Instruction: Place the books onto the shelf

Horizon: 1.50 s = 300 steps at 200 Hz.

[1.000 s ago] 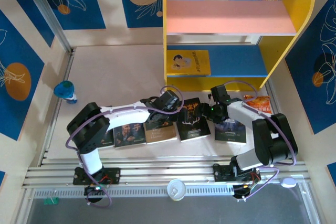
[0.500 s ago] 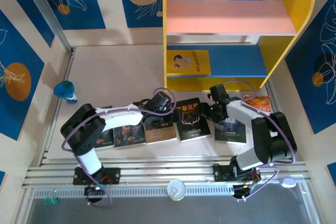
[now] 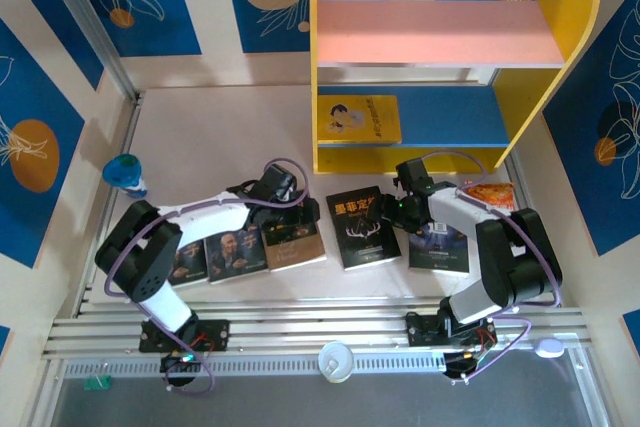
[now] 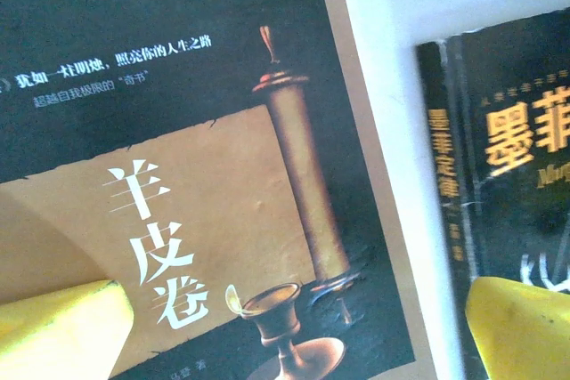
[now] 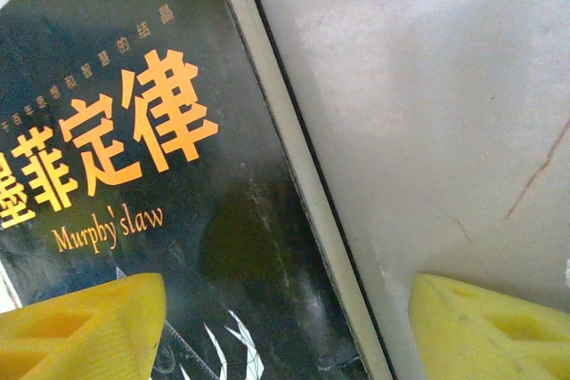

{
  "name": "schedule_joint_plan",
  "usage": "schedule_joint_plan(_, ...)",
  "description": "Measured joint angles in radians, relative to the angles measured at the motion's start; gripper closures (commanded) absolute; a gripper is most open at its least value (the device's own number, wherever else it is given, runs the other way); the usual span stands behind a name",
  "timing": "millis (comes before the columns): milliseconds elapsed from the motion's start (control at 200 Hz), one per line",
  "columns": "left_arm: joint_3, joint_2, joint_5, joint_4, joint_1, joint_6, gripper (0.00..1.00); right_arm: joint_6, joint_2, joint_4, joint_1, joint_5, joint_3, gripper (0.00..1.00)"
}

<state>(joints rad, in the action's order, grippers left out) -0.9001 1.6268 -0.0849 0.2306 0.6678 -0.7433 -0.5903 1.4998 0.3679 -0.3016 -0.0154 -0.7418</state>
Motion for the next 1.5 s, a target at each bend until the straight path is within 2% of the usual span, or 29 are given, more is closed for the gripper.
schedule_joint_plan(120,0.0,-0.005,0.003,0.021,-0.008,0.039,0.0,-0.001,0.012,0.016,-0.009,-0.014,-0.014,0.3)
schedule_joint_plan(320,-0.012,-0.021,-0.024,0.06,-0.008,0.058,0.0,-0.01,0.04,0.046,-0.011,-0.039,-0.036,0.45)
schedule_joint_plan(655,-0.134,-0.004,-0.079,0.071,0.09,0.007,0.0,-0.022,0.057,0.067,-0.008,-0.041,-0.053,0.46)
schedule_joint_plan(1005,-0.207,0.163,-0.113,0.016,0.187,-0.06,0.0,-0.023,0.062,0.069,-0.005,-0.037,-0.057,0.49)
schedule_joint_plan(1316,-0.273,0.228,-0.115,-0.022,0.222,-0.122,0.01,-0.023,0.061,0.059,-0.004,-0.032,-0.048,0.51)
schedule_joint_plan(1501,-0.314,0.252,-0.07,0.024,0.237,-0.142,0.01,-0.023,0.061,0.051,-0.004,-0.029,-0.045,0.51)
